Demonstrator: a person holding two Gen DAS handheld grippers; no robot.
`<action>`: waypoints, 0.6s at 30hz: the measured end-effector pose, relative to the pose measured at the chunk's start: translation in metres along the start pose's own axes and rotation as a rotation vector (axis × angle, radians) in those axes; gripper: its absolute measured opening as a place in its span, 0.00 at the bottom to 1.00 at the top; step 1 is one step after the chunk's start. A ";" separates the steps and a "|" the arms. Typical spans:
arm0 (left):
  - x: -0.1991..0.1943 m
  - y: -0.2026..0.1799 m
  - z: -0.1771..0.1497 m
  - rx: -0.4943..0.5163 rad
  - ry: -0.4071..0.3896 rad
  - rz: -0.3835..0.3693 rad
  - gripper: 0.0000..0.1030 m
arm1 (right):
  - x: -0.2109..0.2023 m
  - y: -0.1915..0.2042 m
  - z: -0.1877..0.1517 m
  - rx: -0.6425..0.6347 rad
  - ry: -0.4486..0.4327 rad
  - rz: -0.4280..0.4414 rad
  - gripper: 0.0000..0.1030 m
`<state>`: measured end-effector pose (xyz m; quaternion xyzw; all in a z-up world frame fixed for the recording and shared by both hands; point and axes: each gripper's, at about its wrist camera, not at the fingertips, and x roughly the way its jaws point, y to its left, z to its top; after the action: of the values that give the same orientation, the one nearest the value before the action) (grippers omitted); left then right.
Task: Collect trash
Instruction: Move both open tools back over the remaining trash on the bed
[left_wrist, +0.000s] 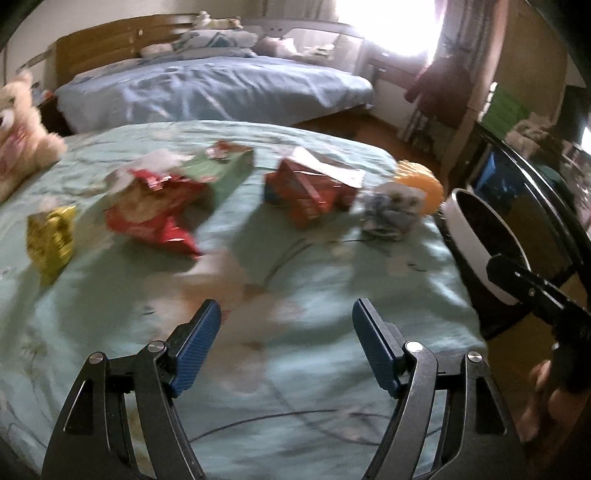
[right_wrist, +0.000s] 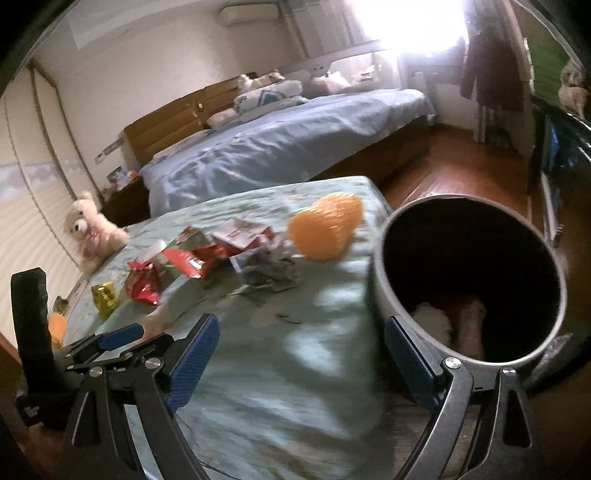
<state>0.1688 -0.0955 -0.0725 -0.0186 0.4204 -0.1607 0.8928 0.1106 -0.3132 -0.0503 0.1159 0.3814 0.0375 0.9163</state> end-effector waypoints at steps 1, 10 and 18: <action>-0.001 0.004 -0.001 -0.007 0.000 0.005 0.73 | 0.003 0.004 -0.001 -0.006 0.005 0.006 0.90; -0.002 0.025 0.003 -0.045 -0.002 0.027 0.73 | 0.027 0.025 -0.004 -0.053 0.023 0.025 0.90; 0.006 0.014 0.026 -0.046 -0.008 -0.016 0.73 | 0.040 0.019 0.005 -0.072 0.012 0.011 0.80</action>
<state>0.1957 -0.0863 -0.0630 -0.0431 0.4201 -0.1582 0.8925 0.1424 -0.2894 -0.0697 0.0847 0.3848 0.0570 0.9173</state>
